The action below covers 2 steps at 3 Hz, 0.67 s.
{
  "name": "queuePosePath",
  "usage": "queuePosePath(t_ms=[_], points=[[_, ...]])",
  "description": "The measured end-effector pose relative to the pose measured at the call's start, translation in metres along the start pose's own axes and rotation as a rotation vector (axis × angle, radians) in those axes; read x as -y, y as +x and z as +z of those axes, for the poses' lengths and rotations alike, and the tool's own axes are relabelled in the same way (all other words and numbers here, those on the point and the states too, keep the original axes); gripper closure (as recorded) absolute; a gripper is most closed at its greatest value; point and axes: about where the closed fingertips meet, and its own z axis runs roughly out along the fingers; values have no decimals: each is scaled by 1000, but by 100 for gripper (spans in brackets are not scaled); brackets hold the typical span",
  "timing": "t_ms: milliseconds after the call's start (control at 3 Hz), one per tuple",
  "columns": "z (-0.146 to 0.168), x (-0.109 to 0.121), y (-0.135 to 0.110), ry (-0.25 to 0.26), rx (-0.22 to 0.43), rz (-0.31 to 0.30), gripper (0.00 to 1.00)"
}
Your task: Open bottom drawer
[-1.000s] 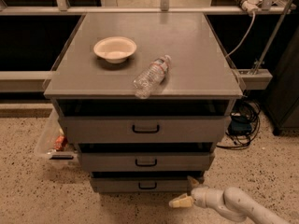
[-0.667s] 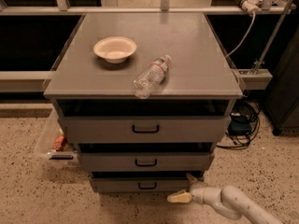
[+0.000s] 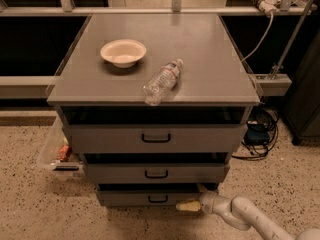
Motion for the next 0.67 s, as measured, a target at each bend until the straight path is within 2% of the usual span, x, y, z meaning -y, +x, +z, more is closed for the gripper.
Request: queuePosePath(t_ms=[667], points=[[22,14,3,-15,-11,12,0]])
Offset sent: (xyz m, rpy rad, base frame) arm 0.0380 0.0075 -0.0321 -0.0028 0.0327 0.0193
